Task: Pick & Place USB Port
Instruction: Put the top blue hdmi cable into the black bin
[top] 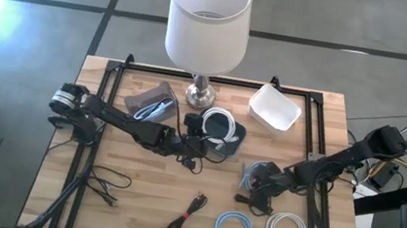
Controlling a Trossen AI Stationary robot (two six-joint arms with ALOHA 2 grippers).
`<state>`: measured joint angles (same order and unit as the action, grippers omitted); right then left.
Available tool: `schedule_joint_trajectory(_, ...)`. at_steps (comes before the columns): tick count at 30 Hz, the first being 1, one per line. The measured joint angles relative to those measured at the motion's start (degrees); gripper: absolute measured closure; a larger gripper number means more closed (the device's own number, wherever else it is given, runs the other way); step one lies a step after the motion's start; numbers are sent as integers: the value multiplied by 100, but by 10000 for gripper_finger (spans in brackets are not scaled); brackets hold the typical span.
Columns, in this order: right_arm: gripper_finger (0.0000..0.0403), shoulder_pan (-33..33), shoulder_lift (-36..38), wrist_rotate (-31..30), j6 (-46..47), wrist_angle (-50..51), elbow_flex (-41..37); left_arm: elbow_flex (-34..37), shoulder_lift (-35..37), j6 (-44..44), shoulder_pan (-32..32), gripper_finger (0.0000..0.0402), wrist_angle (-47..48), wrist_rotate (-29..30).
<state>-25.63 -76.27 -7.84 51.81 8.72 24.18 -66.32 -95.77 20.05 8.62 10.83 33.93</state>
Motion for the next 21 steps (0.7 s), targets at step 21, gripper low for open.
schedule_joint_trajectory(21,387,28,-358,55,-467,149,913,2,-2,-324,5,234,-97,-2258)
